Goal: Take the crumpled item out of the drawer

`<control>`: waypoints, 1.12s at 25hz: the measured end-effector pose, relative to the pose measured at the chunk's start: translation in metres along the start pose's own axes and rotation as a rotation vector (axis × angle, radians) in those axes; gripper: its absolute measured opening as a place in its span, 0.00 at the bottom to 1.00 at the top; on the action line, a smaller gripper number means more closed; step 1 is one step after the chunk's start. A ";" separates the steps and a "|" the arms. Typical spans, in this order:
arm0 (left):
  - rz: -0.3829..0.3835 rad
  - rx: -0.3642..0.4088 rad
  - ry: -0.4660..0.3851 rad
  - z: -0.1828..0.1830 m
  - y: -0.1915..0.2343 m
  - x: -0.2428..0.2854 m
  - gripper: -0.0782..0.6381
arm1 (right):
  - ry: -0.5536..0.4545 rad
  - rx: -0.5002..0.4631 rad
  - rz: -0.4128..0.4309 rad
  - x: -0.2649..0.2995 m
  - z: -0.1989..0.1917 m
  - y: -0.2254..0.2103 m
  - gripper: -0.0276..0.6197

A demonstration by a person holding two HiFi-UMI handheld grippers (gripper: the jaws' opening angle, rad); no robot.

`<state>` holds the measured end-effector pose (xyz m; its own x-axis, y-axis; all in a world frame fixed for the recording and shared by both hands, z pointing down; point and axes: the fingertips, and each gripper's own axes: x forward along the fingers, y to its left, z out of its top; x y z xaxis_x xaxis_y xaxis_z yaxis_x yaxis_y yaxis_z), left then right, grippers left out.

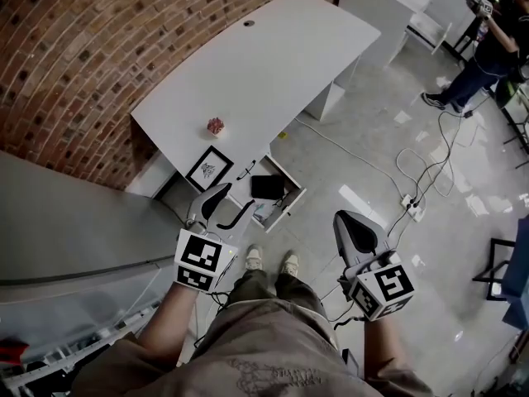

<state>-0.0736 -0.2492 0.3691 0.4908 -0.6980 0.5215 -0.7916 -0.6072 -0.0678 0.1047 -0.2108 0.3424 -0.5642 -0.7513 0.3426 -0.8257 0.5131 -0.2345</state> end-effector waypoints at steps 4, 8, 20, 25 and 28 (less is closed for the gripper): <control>-0.029 0.017 0.028 -0.009 0.005 0.013 0.40 | 0.011 0.018 -0.012 0.012 -0.006 0.000 0.09; -0.070 0.036 0.058 -0.023 0.002 0.033 0.40 | 0.031 0.030 -0.022 0.024 -0.015 -0.004 0.09; -0.220 0.218 0.297 -0.144 -0.018 0.129 0.40 | 0.088 0.148 -0.032 0.066 -0.068 -0.026 0.09; -0.296 0.237 0.325 -0.188 -0.019 0.177 0.40 | 0.120 0.153 -0.043 0.093 -0.106 -0.041 0.09; -0.337 0.201 0.352 -0.221 -0.021 0.203 0.40 | 0.136 0.157 -0.047 0.108 -0.128 -0.049 0.09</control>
<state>-0.0380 -0.2942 0.6647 0.5266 -0.3030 0.7943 -0.5085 -0.8610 0.0087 0.0843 -0.2633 0.5076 -0.5290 -0.7042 0.4735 -0.8467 0.4000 -0.3509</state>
